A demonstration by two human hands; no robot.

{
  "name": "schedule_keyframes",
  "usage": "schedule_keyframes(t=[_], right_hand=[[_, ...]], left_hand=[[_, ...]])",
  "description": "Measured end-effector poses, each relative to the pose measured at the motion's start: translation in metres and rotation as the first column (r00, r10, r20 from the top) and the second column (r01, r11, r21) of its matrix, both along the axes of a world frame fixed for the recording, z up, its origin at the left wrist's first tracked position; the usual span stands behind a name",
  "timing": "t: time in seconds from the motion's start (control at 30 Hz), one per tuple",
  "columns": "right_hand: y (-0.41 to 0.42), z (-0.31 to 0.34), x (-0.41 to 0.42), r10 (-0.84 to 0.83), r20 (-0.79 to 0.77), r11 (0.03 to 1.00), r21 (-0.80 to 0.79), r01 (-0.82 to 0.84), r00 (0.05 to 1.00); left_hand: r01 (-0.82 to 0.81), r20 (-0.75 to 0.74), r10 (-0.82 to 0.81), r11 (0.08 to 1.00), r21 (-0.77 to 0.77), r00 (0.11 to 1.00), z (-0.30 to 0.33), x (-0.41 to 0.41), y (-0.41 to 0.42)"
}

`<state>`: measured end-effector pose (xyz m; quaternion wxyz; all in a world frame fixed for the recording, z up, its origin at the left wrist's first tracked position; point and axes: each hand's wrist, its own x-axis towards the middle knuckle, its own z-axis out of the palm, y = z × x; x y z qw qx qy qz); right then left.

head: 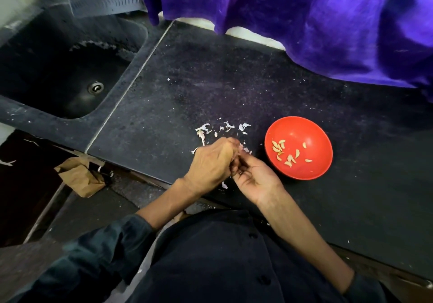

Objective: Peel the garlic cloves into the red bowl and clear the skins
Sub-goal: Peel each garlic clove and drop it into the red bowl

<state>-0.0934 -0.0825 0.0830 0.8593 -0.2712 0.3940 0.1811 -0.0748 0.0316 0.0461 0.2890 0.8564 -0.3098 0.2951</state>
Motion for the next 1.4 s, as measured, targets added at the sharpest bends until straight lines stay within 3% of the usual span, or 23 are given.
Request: schedule_keyframes(t=[0.2,0.33,0.43,0.5,0.57,0.7,0.77,0.97,1.17,1.4], right_hand=[[0.002,-0.004,-0.003,0.052,-0.037,0.998,0.037,-0.051,0.998],[-0.005,-0.004,0.004,-0.008,-0.039,0.997,0.073,0.011,0.999],[-0.013,-0.005,0.005,-0.01,0.064,0.999,-0.029,0.012,0.998],[-0.015,-0.007,0.003,0.037,0.187,0.986,-0.168,-0.006,0.982],[-0.018,-0.01,0.002,0.073,0.287,0.963,-0.271,0.008,0.955],[-0.023,-0.015,0.002,0.188,0.382,0.89,-0.457,0.008,0.905],[-0.023,-0.017,0.001,0.249,0.411,0.836,-0.548,0.019,0.877],[-0.023,-0.021,0.001,0.389,0.418,0.671,-0.739,0.058,0.821],[-0.024,-0.024,0.001,0.367,0.428,0.687,-0.723,0.07,0.826],[-0.024,-0.022,0.003,0.418,0.424,0.722,-0.692,-0.009,0.803]], left_hand=[[0.107,0.047,-0.113,0.987,0.116,0.992,-0.014,0.0,0.015],[0.082,0.085,-0.085,0.996,0.036,0.993,-0.016,-0.009,0.01],[-0.016,-0.141,0.002,0.995,-0.1,0.99,-0.015,-0.019,0.008],[-0.113,-0.403,0.003,0.961,-0.25,0.915,-0.009,-0.014,0.009],[-0.174,-0.571,-0.104,0.895,-0.411,0.814,-0.003,-0.007,0.013],[-0.229,-0.723,-0.282,0.823,-0.52,0.63,0.005,-0.001,0.013],[-0.25,-0.746,-0.306,0.81,-0.531,0.592,0.007,-0.003,0.01],[-0.301,-0.772,-0.287,0.8,-0.519,0.567,0.008,-0.006,0.003],[-0.288,-0.797,-0.258,0.835,-0.468,0.547,0.01,-0.007,0.005],[-0.292,-0.762,-0.1,0.886,-0.361,0.64,0.015,-0.005,0.008]])
